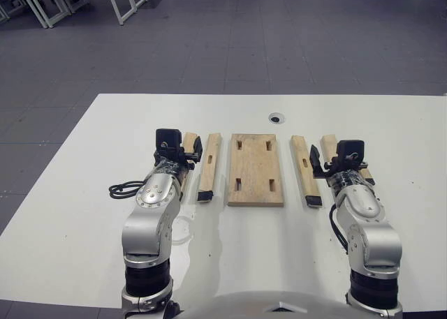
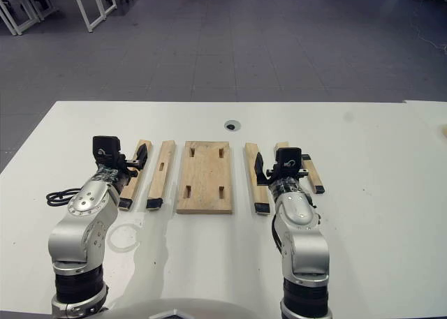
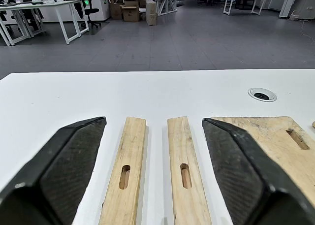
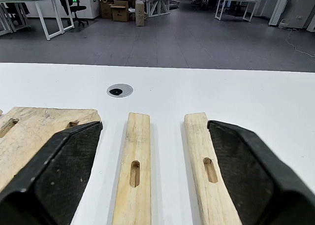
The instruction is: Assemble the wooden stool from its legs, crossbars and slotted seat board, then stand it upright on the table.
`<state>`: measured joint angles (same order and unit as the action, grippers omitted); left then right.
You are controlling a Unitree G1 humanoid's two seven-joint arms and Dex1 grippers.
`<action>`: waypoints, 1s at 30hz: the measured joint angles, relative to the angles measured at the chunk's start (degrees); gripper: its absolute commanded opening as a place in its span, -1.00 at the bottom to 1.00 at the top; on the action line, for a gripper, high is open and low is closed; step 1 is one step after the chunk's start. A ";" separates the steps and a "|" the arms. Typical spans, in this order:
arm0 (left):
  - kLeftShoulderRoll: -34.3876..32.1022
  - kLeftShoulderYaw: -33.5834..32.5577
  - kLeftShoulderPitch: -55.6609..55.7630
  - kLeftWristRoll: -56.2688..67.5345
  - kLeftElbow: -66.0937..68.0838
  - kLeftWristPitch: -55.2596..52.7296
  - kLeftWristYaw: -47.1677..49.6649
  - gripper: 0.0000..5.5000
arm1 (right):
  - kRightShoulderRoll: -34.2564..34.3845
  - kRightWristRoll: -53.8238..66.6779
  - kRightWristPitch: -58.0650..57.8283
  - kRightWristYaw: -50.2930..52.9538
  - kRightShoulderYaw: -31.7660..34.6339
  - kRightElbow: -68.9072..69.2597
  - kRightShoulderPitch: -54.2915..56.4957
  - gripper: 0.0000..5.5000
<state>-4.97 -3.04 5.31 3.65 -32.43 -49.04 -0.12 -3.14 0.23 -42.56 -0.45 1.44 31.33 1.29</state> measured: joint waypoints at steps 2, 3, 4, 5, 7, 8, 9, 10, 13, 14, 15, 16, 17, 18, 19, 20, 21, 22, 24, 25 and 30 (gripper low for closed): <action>0.00 0.00 0.00 0.00 0.00 0.00 0.00 0.32 | 0.00 -0.01 0.00 0.00 0.00 0.00 0.00 0.43; 0.00 0.00 0.00 0.00 0.00 0.00 0.00 0.32 | -0.01 -0.01 0.00 0.00 0.00 0.00 0.00 0.43; 0.00 0.00 0.00 0.00 0.00 0.00 0.00 0.32 | -0.01 -0.01 0.00 0.00 0.00 0.00 0.00 0.43; 0.00 0.00 0.00 0.00 0.00 0.00 0.00 0.32 | -0.01 -0.03 0.00 0.04 -0.02 0.00 -0.01 0.43; 0.00 -0.02 0.00 0.00 0.00 0.00 0.00 0.32 | -0.01 -0.11 0.44 0.33 -0.09 0.00 -0.04 0.43; 0.00 -0.03 0.00 0.00 0.00 0.00 0.00 0.32 | -0.01 -0.18 1.01 0.48 -0.18 0.00 -0.06 0.43; 0.00 -0.03 0.00 0.00 0.00 -0.01 0.00 0.32 | 0.00 -0.25 1.21 0.54 -0.31 0.00 -0.07 0.43; 0.00 -0.03 0.00 0.00 0.00 -0.02 0.00 0.32 | -0.01 -0.25 1.26 0.54 -0.38 0.00 -0.15 0.43; 0.11 -0.10 0.00 0.04 -0.01 -0.03 0.00 0.32 | -0.12 -0.27 1.58 0.43 -0.55 0.00 -0.48 0.43; 0.16 -0.15 0.00 0.11 -0.01 -0.03 0.00 0.32 | -0.18 -0.43 1.73 0.43 -0.63 0.00 -0.58 0.43; 0.22 -0.17 0.00 0.20 -0.01 -0.03 0.00 0.32 | -0.27 -0.53 1.83 0.44 -0.67 0.00 -0.67 0.43; 0.30 -0.18 0.00 0.23 -0.01 -0.03 0.00 0.32 | -0.37 -0.57 2.04 0.43 -0.70 0.00 -0.74 0.43; 0.37 -0.17 0.00 0.23 -0.01 -0.03 0.00 0.32 | -0.40 -0.60 2.32 0.41 -0.69 0.00 -0.75 0.43; 0.37 -0.13 0.00 0.20 -0.01 -0.03 0.00 0.32 | -0.43 -0.60 2.39 0.36 -0.70 -0.01 -0.75 0.43; 0.37 -0.11 0.00 0.18 -0.01 -0.03 0.00 0.32 | -0.45 -0.60 2.39 0.32 -0.70 -0.05 -0.75 0.43; 0.39 -0.11 0.00 0.18 -0.01 -0.03 0.00 0.32 | -0.45 -0.59 2.39 0.31 -0.70 -0.11 -0.75 0.43; 0.41 -0.10 0.00 0.18 -0.01 -0.03 0.00 0.32 | -0.44 -0.59 2.40 0.31 -0.70 -0.20 -0.74 0.43; 0.43 -0.10 0.00 0.18 -0.01 -0.03 0.00 0.32 | -0.44 -0.59 2.40 0.31 -0.70 -0.39 -0.75 0.43; 0.43 -0.09 0.00 0.18 -0.01 -0.03 0.00 0.32 | -0.44 -0.59 2.40 0.31 -0.74 -0.44 -0.75 0.43; 0.43 -0.07 0.00 0.18 -0.01 -0.03 0.00 0.32 | -0.44 -0.59 2.40 0.31 -0.77 -0.44 -0.75 0.43; 0.43 -0.02 0.00 0.18 -0.01 -0.03 0.00 0.32 | -0.37 -0.51 2.39 0.34 -0.85 -0.44 -0.83 0.43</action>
<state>-4.54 -3.05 5.30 3.83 -32.44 -49.07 -0.12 -3.51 -0.28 -40.17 -0.11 0.59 30.89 0.46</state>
